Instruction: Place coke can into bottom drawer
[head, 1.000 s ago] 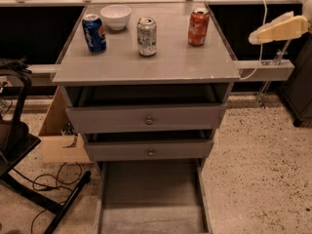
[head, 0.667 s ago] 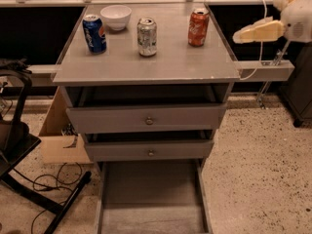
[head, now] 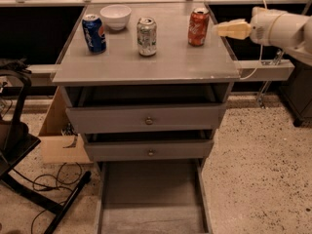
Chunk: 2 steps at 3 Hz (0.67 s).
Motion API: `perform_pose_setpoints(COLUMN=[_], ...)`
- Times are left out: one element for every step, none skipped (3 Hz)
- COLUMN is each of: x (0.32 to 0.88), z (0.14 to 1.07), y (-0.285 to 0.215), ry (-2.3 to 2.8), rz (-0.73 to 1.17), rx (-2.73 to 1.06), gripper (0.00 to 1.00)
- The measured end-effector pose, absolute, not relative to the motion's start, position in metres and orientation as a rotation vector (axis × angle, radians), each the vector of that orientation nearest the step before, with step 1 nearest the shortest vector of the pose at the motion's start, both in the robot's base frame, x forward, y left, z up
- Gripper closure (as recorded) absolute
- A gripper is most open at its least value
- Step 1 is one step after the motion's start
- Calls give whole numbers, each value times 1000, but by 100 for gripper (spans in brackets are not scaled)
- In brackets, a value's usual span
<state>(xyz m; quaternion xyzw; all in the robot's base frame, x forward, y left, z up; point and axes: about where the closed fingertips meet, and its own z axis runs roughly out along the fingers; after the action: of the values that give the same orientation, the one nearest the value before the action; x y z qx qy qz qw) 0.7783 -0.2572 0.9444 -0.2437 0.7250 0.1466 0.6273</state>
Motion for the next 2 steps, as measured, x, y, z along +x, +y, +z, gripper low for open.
perform_pose_setpoints(x=[813,841], z=[930,921], y=[-246,-234], ry=[1648,1638], rz=[368,391], rx=[-505,-502], gripper=[0,0])
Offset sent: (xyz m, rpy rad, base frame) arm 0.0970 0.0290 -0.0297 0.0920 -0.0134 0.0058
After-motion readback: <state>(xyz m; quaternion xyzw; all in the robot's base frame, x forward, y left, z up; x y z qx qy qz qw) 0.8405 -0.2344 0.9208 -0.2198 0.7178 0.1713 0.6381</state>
